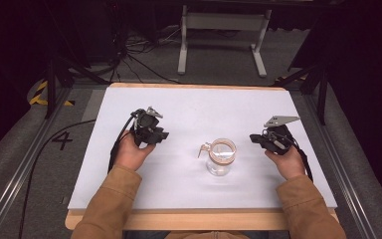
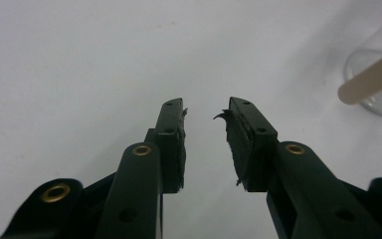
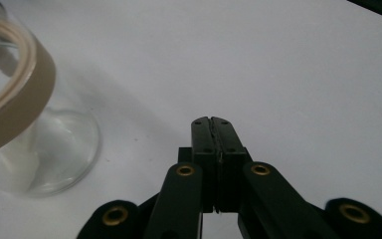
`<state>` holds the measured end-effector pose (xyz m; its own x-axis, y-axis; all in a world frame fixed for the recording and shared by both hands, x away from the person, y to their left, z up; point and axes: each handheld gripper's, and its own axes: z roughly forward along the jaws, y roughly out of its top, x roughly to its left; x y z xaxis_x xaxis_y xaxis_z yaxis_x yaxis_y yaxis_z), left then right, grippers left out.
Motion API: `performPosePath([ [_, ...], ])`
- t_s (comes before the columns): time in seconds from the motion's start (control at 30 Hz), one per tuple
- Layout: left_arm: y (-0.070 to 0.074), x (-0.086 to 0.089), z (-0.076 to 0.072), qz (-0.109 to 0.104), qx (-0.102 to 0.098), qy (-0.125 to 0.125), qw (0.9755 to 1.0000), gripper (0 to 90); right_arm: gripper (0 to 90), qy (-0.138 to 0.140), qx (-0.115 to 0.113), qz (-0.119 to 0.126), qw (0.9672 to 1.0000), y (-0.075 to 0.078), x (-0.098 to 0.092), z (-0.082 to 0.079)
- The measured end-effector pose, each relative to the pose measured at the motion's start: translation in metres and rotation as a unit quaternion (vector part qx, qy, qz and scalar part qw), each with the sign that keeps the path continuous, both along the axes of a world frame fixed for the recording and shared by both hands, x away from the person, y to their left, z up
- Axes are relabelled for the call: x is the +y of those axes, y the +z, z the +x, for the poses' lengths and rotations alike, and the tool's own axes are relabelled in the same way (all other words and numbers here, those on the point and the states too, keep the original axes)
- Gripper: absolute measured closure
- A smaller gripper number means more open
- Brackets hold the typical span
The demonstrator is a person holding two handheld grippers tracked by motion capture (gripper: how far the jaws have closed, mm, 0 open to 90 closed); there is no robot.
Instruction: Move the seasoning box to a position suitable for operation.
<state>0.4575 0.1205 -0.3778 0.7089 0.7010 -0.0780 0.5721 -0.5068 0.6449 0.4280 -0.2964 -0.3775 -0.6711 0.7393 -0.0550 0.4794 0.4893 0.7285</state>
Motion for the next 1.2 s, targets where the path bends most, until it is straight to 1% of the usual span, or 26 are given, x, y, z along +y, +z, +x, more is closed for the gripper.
performPosePath([
  [0.03,0.0,0.0,-0.002,-0.008,0.012,-0.012,0.9998,66.6,89.5,0.003,-0.002,-0.001,1.0,0.001,0.0,-0.001],
  [0.07,0.0,-0.001,-0.004,-0.005,0.011,-0.015,0.9998,66.0,89.5,0.005,-0.002,-0.001,1.0,0.001,0.001,-0.002],
  [0.1,0.001,-0.003,-0.005,0.003,0.007,-0.019,0.9998,66.0,89.5,0.007,-0.003,0.001,1.0,0.002,0.001,-0.004],
  [0.13,0.002,-0.006,-0.007,0.003,0.002,-0.021,0.9998,65.7,89.5,0.011,-0.001,0.003,0.9999,0.002,0.001,-0.005],
  [0.2,0.003,-0.007,-0.008,0.001,-0.001,-0.025,0.9997,65.4,89.5,0.015,0.001,0.005,0.9999,0.001,0.0,-0.005],
  [0.27,0.008,-0.012,-0.011,-0.015,0.0,-0.04,0.9991,65.2,89.5,0.022,0.006,0.009,0.9997,0.001,0.0,-0.007],
  [0.3,0.01,-0.013,-0.013,-0.015,0.002,-0.053,0.9985,65.7,89.4,0.027,0.011,0.018,0.9994,0.001,-0.001,-0.008],
  [0.33,0.011,-0.015,-0.015,-0.014,0.004,-0.075,0.9971,67.8,89.4,0.032,0.014,0.023,0.9991,0.001,-0.001,-0.009],
  [0.37,0.013,-0.017,-0.017,-0.009,0.01,-0.092,0.9957,67.5,89.4,0.038,0.014,0.027,0.9988,0.001,-0.001,-0.01],
  [0.4,0.014,-0.019,-0.019,-0.01,0.012,-0.098,0.995,67.7,89.4,0.043,0.016,0.029,0.9985,0.001,-0.001,-0.01],
  [0.47,0.016,-0.025,-0.023,-0.003,0.013,-0.115,0.9933,70.0,89.4,0.054,0.019,0.037,0.9977,0.001,0.0,-0.012],
  [0.5,0.016,-0.025,-0.023,-0.003,0.013,-0.115,0.9933,70.8,89.4,0.054,0.019,0.037,0.9977,0.001,0.0,-0.012],
  [0.53,0.017,-0.03,-0.026,-0.006,0.011,-0.118,0.9929,72.3,89.3,0.065,0.023,0.041,0.9968,-0.001,0.004,-0.012],
  [0.6,0.017,-0.032,-0.027,-0.005,0.007,-0.122,0.9924,74.3,89.3,0.068,0.025,0.042,0.9965,-0.003,0.005,-0.012],
  [0.63,0.018,-0.034,-0.028,-0.001,-0.001,-0.126,0.992,74.3,89.3,0.071,0.028,0.04,0.9963,-0.004,0.007,-0.012],
  [0.7,0.019,-0.035,-0.028,-0.006,0.003,-0.132,0.9913,75.2,89.3,0.077,0.033,0.029,0.996,-0.008,0.014,-0.012],
  [0.8,0.019,-0.035,-0.029,-0.017,0.011,-0.133,0.9909,76.4,89.3,0.084,0.037,0.024,0.9955,-0.012,0.02,-0.013],
  [0.83,0.019,-0.035,-0.029,-0.017,0.013,-0.133,0.9909,76.4,89.3,0.086,0.04,0.028,0.9951,-0.013,0.021,-0.013],
  [0.87,0.019,-0.035,-0.029,-0.016,0.01,-0.133,0.9909,76.4,89.3,0.09,0.041,0.028,0.9947,-0.014,0.023,-0.013],
  [0.93,0.018,-0.037,-0.029,-0.012,0.009,-0.137,0.9904,76.4,89.2,0.094,0.045,0.022,0.9943,-0.017,0.027,-0.013],
  [0.97,0.018,-0.038,-0.03,-0.013,0.011,-0.137,0.9904,76.4,89.3,0.098,0.045,0.02,0.9939,-0.017,0.029,-0.013],
  [1.0,0.017,-0.039,-0.03,-0.011,0.007,-0.137,0.9904,76.5,89.3,0.101,0.048,0.019,0.9935,-0.018,0.031,-0.014],
  [1.03,0.017,-0.04,-0.03,-0.008,0.011,-0.14,0.9901,76.4,89.3,0.104,0.047,0.015,0.9934,-0.019,0.034,-0.015],
  [1.1,0.017,-0.04,-0.03,-0.007,0.01,-0.143,0.9897,76.5,89.3,0.108,0.048,0.01,0.9929,-0.02,0.037,-0.016],
  [1.17,0.017,-0.041,-0.03,-0.006,0.014,-0.146,0.9891,76.5,89.3,0.113,0.05,0.01,0.9923,-0.021,0.039,-0.016],
  [1.2,0.016,-0.041,-0.031,-0.009,0.013,-0.145,0.9893,76.5,89.3,0.114,0.052,0.015,0.992,-0.022,0.039,-0.015],
])
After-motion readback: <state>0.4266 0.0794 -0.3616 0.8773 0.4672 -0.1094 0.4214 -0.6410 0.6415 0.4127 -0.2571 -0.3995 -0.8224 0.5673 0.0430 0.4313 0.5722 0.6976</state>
